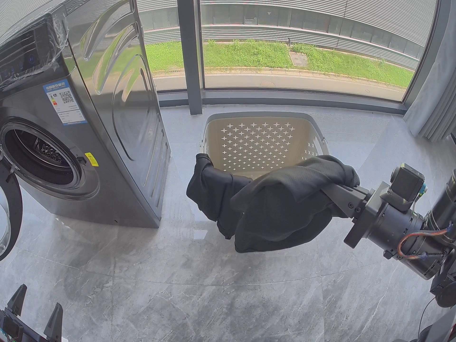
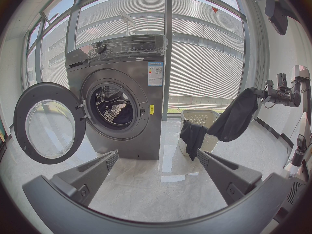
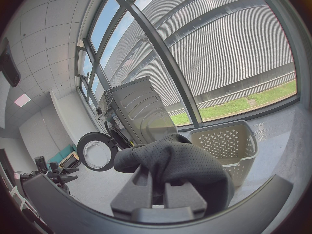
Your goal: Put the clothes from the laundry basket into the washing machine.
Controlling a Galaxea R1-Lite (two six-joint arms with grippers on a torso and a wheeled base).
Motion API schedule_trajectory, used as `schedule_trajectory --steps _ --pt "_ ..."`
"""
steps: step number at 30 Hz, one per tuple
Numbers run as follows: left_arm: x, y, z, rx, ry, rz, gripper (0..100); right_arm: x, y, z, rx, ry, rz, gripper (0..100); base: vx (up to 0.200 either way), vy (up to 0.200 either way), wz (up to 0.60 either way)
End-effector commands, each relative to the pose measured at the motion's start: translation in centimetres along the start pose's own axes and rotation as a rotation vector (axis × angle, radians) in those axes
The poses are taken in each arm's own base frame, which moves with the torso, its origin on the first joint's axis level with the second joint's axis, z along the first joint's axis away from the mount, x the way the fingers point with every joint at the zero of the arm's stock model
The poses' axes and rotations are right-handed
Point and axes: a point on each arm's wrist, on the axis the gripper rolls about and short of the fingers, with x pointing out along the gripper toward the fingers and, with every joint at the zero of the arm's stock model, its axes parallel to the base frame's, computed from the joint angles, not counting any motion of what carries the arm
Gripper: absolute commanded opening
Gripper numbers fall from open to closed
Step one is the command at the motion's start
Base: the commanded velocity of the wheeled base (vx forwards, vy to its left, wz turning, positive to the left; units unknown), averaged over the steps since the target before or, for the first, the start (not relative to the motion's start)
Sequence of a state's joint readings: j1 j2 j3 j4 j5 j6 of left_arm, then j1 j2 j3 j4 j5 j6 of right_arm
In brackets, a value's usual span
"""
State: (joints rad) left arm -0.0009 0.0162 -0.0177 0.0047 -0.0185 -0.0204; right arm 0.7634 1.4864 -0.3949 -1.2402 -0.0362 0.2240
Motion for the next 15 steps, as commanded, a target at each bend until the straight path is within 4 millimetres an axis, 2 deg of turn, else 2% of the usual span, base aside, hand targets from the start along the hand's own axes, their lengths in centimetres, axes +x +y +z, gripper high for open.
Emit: schedule_trajectory --steps 1,3,15 --pt "0.00 0.02 -0.48 0.002 0.000 0.001 100 0.01 0.01 0.02 0.000 -0.002 -0.001 0 0.000 0.000 0.00" --pt "0.00 0.01 -0.48 0.000 0.000 -0.001 100 0.01 0.04 0.00 -0.001 -0.003 -0.014 0 0.000 0.000 0.00" --pt "0.00 0.01 -0.48 -0.001 0.000 -0.001 100 0.36 -0.08 0.14 -0.001 -0.016 -0.070 0 0.000 0.200 0.00"
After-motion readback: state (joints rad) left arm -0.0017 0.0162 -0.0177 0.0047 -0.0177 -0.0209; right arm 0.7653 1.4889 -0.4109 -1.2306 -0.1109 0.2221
